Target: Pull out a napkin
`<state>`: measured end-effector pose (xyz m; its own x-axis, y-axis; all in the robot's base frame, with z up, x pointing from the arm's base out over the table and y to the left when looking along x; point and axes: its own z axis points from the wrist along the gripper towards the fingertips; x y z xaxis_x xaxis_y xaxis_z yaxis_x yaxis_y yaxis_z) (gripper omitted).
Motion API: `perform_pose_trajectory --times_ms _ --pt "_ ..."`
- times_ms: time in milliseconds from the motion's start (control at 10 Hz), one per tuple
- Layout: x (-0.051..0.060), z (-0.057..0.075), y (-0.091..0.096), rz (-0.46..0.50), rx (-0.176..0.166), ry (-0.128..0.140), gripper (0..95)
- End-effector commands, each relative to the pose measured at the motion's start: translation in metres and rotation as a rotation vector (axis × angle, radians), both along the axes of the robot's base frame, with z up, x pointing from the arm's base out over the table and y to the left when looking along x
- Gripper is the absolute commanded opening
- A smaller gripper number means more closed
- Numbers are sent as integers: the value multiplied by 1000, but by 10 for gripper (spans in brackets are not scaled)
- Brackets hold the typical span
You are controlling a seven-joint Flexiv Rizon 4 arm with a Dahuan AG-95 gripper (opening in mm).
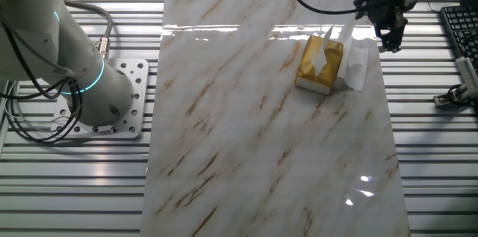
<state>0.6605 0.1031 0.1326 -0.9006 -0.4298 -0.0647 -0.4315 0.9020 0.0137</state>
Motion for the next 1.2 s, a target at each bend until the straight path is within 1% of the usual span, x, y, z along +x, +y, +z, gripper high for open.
perform_pose_trajectory --times_ms 100,1200 --pt "0 0 0 0 1 -1 950" --pt "0 0 1 0 14 -1 950"
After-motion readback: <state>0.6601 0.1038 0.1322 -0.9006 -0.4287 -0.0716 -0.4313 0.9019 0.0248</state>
